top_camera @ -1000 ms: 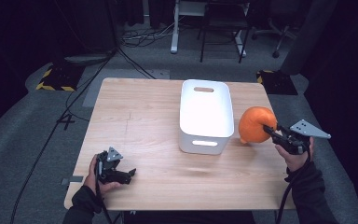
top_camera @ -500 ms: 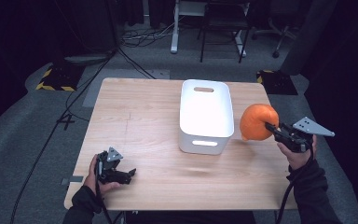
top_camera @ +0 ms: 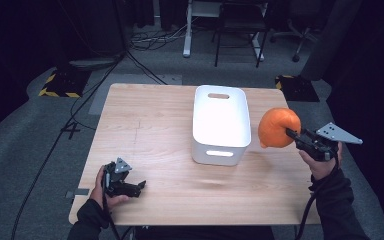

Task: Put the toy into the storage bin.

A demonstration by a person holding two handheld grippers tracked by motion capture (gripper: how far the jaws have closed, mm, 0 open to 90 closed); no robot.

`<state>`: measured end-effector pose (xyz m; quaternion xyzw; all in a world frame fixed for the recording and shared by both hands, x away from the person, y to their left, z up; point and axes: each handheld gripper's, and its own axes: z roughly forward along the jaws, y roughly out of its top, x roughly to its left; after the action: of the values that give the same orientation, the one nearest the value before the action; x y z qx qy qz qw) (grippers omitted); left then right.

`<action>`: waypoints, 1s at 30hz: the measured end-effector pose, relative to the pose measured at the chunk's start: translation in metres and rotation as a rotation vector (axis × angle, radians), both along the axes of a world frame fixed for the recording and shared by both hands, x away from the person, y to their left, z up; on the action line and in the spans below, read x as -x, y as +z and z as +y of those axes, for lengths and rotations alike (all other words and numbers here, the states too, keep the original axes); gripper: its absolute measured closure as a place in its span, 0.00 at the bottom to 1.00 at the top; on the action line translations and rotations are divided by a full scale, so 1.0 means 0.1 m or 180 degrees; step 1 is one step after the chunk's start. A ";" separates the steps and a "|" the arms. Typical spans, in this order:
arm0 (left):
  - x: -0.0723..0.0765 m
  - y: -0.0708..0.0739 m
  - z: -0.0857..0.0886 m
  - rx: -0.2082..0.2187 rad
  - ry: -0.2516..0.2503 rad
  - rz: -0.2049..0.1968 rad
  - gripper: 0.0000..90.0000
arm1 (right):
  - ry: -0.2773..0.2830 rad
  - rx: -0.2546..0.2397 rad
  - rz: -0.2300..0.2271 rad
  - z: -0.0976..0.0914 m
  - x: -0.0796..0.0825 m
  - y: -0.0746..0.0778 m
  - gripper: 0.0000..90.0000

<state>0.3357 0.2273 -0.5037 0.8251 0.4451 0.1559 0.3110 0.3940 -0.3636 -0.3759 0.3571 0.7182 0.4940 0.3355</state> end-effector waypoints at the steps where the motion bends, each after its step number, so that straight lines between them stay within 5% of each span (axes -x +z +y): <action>1: 0.00 0.00 0.00 0.0000 0.0000 -0.0001 0.01 | -0.0005 0.0002 0.0003 0.00 0.00 0.01 0.73; 30: 0.00 0.00 0.00 0.0001 0.0000 0.0000 0.01 | 0.0037 -0.0014 -0.0223 0.11 -0.04 0.42 0.73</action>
<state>0.3357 0.2273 -0.5037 0.8251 0.4452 0.1559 0.3111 0.3984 -0.3526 -0.3338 0.3361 0.7070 0.5097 0.3569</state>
